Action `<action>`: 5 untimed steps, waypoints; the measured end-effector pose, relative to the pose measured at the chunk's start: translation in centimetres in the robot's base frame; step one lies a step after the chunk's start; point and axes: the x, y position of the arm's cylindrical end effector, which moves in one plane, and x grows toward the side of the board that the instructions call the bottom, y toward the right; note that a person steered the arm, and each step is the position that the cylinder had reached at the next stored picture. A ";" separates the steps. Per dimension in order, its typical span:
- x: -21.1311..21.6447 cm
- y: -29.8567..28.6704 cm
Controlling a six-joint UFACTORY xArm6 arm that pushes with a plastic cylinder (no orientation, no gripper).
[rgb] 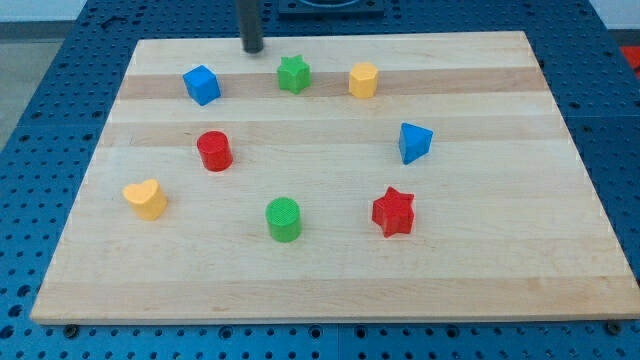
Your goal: Point your arm to the green star
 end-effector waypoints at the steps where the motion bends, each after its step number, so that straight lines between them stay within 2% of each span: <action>1: 2.2 -1.5; 5: 3.3 -0.2</action>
